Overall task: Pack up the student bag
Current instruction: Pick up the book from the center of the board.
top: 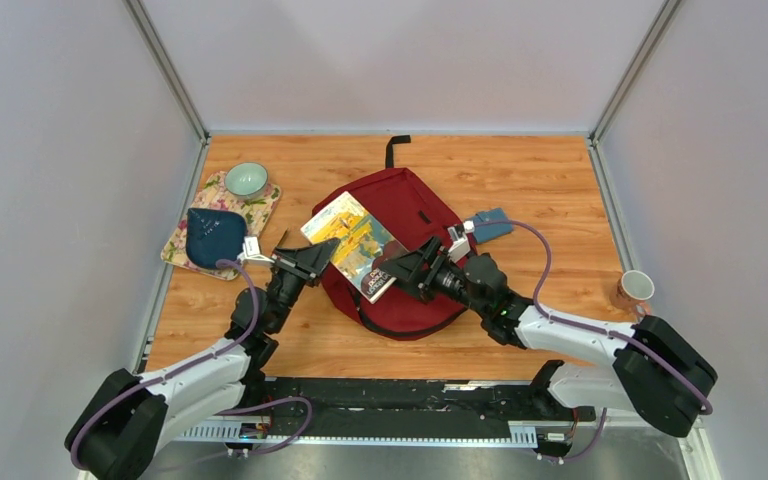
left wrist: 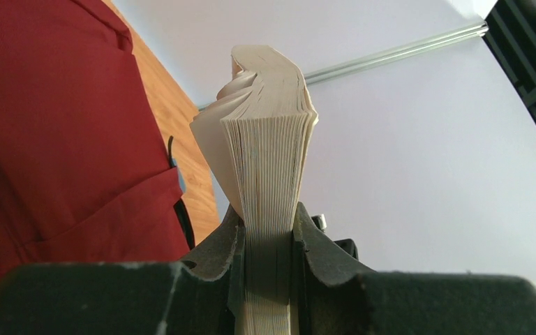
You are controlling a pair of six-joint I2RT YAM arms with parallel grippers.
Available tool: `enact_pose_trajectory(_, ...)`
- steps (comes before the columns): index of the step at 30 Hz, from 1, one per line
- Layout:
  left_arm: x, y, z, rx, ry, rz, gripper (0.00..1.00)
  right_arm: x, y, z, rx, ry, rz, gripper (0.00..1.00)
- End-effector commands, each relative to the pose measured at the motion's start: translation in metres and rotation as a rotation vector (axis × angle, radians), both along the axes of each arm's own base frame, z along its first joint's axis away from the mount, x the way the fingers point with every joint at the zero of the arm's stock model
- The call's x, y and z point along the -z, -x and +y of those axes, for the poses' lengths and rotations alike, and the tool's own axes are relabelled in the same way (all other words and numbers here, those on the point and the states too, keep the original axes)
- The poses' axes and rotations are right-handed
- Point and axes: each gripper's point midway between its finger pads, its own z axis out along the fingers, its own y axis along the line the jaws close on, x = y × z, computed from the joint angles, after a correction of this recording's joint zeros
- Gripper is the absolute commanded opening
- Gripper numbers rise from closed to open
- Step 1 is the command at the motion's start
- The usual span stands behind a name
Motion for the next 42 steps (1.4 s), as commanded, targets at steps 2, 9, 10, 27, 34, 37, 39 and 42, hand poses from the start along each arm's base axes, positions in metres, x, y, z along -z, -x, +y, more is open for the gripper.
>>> enact_pose_trajectory(2,-0.073,0.014,0.013,-0.019,0.205,-0.213,0.0,-0.027,-0.008,0.011,0.021,-0.119,-0.057,0.89)
enact_pose_trajectory(9,-0.071,0.016,0.009,-0.008,0.24,-0.208,0.0,-0.049,-0.013,0.022,0.004,-0.226,-0.097,0.8)
enact_pose_trajectory(10,-0.07,0.016,0.008,-0.003,0.241,-0.207,0.0,-0.052,-0.015,0.023,0.007,-0.233,-0.101,0.78)
enact_pose_trajectory(27,-0.031,0.018,-0.012,0.052,0.05,-0.108,0.78,-0.066,-0.045,-0.036,0.165,-0.281,-0.063,0.0)
enact_pose_trajectory(34,-0.017,0.0,-0.013,0.009,-0.579,-0.044,0.78,-0.06,-0.055,-0.102,0.299,-0.241,0.139,0.0)
enact_pose_trajectory(37,-0.021,0.006,-0.028,0.112,-0.691,-0.082,0.79,-0.069,-0.054,-0.132,0.336,-0.4,0.2,0.0)
enact_pose_trajectory(39,-0.018,0.012,-0.046,0.224,-0.717,-0.092,0.79,-0.068,-0.05,-0.144,0.332,-0.456,0.247,0.0)
enact_pose_trajectory(42,-0.006,0.018,-0.072,0.391,-0.763,-0.074,0.79,-0.07,-0.049,-0.166,0.348,-0.599,0.311,0.0)
